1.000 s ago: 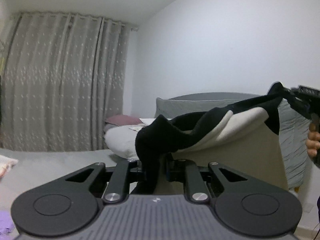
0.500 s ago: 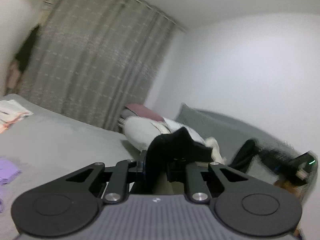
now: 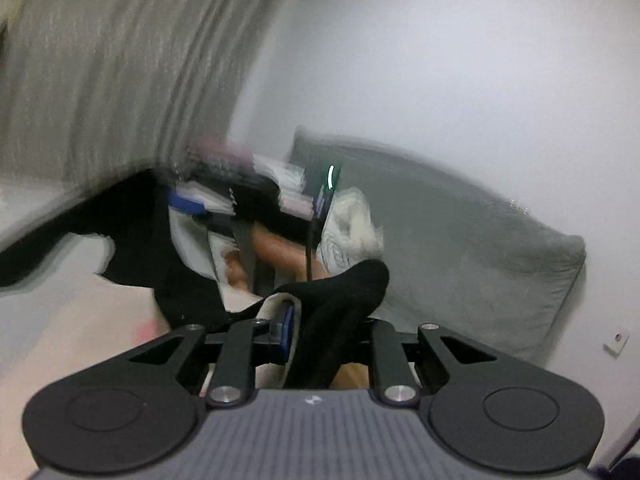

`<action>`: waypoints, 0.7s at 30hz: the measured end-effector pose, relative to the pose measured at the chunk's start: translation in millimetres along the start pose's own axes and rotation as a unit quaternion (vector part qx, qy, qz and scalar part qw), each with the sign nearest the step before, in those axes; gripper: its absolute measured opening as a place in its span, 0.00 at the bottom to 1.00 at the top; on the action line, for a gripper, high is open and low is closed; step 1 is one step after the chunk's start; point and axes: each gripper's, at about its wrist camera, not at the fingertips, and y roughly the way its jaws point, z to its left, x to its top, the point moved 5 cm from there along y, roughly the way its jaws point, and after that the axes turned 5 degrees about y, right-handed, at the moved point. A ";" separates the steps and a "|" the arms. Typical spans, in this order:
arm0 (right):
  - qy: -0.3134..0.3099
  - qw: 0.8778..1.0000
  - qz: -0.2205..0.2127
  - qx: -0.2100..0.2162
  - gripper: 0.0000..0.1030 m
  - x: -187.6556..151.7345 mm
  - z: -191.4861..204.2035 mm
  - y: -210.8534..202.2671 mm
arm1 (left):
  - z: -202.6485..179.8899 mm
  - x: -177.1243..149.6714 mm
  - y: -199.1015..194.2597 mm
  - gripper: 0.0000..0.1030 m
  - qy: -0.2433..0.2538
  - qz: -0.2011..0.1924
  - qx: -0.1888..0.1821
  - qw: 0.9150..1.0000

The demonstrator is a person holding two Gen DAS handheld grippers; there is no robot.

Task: Fold clothes

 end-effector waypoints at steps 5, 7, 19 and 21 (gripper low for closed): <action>-0.031 0.986 -0.054 -0.155 0.77 14.7 -114.4 -112.9 | 42.8 -46.5 112.3 0.36 -0.069 0.138 0.003 0.988; -0.032 0.978 -0.063 -0.197 0.77 6.9 -153.6 -156.3 | 61.3 -51.4 115.8 0.58 -0.065 0.131 0.002 0.989; -0.012 0.973 0.064 -0.220 0.77 -165.2 -259.2 -195.0 | 150.3 -125.7 125.5 0.81 0.163 0.210 0.150 0.952; -0.033 0.971 0.095 -0.219 0.77 -192.6 -254.0 -178.5 | 157.1 -140.6 146.6 0.81 0.223 0.238 0.160 0.931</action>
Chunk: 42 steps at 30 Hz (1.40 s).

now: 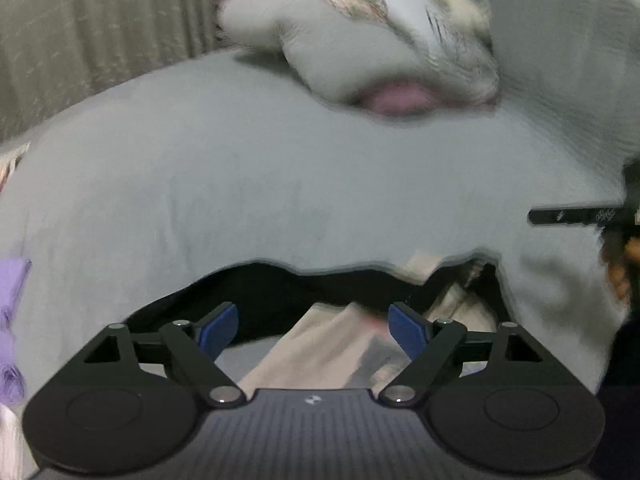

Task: Fold clothes

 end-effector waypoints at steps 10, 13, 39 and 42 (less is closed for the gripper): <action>-0.037 0.997 0.060 -0.024 0.77 -41.9 1.0 33.0 | -96.9 -15.9 82.7 0.81 0.341 -0.047 -0.008 0.939; -0.062 0.996 0.060 -0.024 0.75 -40.1 5.0 45.9 | -107.8 -7.9 104.6 0.80 0.345 -0.051 -0.042 0.936; -0.040 0.997 0.046 -0.043 0.06 -36.9 -8.4 53.5 | -96.3 23.3 150.8 0.22 0.278 -0.084 -0.002 0.957; -0.054 0.998 -0.002 -0.044 0.04 -27.7 -2.5 35.5 | -100.6 26.8 147.3 0.22 0.281 -0.095 -0.008 0.955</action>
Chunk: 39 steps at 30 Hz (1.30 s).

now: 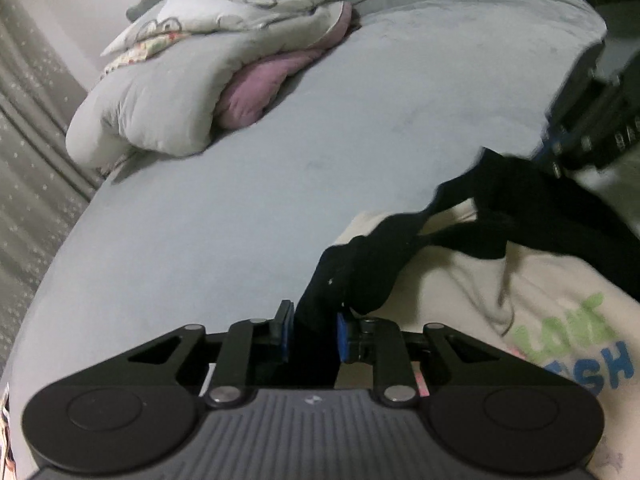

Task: Fold clothes

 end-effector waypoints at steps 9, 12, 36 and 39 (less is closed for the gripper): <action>-0.094 0.989 -0.109 -0.040 0.03 22.5 18.9 -54.6 | 17.9 12.6 -13.6 0.03 -0.039 -0.015 0.035 0.999; -0.121 0.982 -0.136 -0.039 0.03 31.9 33.4 -74.9 | 33.4 16.3 -37.2 0.03 -0.063 -0.039 0.049 0.996; -0.362 0.838 -0.407 -0.039 0.03 171.5 243.3 -331.5 | 115.6 72.5 -474.3 0.03 -0.258 -0.324 0.211 0.886; -0.394 0.806 -0.431 -0.093 0.03 169.1 252.6 -347.0 | 104.9 91.8 -487.1 0.03 -0.252 -0.323 0.241 0.880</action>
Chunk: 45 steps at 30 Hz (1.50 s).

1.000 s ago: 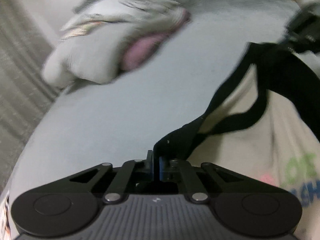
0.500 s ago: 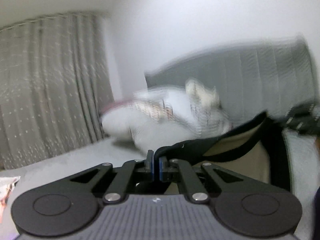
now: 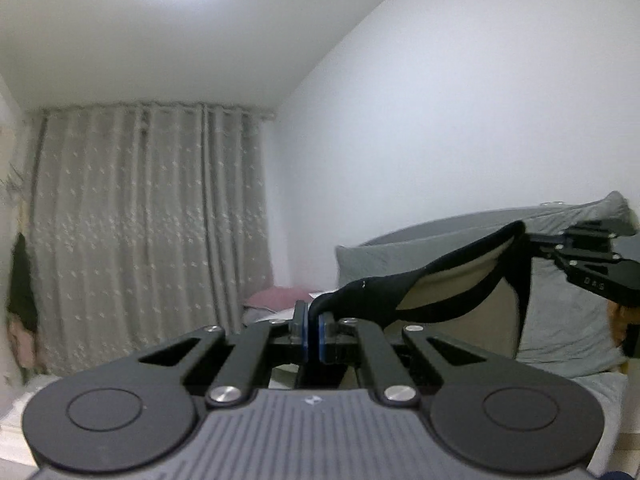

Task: Fold clothes

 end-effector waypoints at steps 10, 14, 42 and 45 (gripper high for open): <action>-0.013 0.998 -0.016 -0.058 0.03 21.0 -35.0 -15.2 | -38.6 47.6 2.1 0.04 0.013 -0.030 -0.010 0.999; -0.014 0.998 0.006 -0.068 0.03 7.2 -42.4 0.3 | -45.8 39.8 17.5 0.04 0.022 -0.005 -0.022 1.000; 0.231 0.856 0.458 0.061 0.25 -461.1 -4.9 223.0 | 13.4 -401.6 324.2 0.67 -0.106 0.440 -0.124 0.883; 0.272 0.832 0.473 0.106 0.34 -486.8 7.9 206.2 | 1.4 -420.7 334.5 0.79 -0.104 0.439 -0.144 0.881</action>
